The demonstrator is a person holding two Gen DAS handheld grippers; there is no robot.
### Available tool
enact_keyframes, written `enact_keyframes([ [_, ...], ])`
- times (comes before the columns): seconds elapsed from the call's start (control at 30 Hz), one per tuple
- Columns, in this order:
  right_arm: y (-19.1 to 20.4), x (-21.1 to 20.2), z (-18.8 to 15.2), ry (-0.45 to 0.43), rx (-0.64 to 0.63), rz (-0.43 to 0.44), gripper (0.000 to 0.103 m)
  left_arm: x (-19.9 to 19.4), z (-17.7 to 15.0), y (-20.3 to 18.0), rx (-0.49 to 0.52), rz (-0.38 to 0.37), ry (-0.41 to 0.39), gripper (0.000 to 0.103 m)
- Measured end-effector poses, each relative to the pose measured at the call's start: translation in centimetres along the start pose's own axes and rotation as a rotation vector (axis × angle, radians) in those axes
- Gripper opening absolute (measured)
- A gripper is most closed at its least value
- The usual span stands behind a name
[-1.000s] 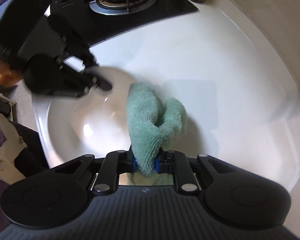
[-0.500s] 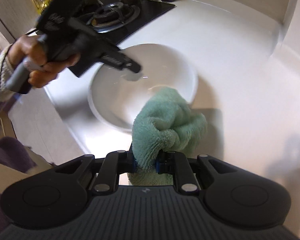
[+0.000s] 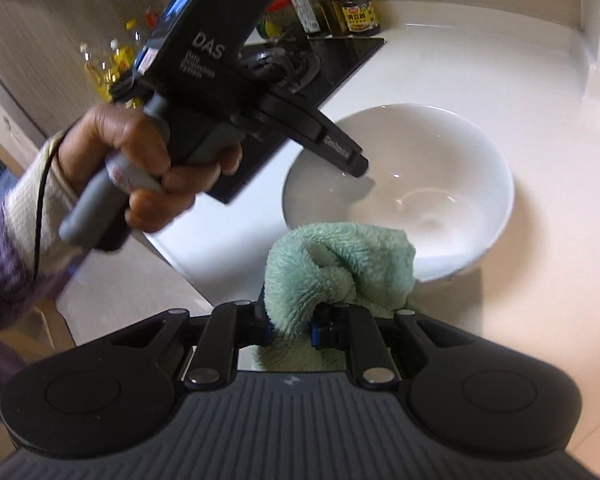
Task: Clean bowl
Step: 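Wipe the bowl rim with the towel while left gripper holds the bowl, then rub the towel along the bowl's outer wall while left gripper holds the rim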
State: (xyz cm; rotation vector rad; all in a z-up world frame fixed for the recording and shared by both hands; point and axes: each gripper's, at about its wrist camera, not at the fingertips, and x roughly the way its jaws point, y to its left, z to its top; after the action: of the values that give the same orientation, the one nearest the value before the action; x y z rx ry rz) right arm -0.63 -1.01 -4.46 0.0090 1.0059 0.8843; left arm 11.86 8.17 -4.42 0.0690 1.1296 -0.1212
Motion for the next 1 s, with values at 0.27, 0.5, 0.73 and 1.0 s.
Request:
enact_keyframes([
  [0.27,0.2,-1.3,0.9,-0.083,0.008,0.037,0.014,-0.2,-0.4,0.0,-0.051,-0.049,0.041,0.016],
  [0.5,-2.5,-8.0,4.0,0.039,-0.234,-0.308,0.014,-0.6,-1.2,-0.6,-0.085,-0.021,0.037,0.017],
  [0.73,-3.8,-5.9,11.0,0.104,-0.728,-0.431,0.014,-0.3,-0.8,-1.0,-0.023,-0.026,0.017,0.016],
  [1.0,-1.9,2.1,13.4,0.363,-1.24,-0.235,0.014,0.0,-0.8,-1.8,0.071,-0.008,-0.001,0.016],
])
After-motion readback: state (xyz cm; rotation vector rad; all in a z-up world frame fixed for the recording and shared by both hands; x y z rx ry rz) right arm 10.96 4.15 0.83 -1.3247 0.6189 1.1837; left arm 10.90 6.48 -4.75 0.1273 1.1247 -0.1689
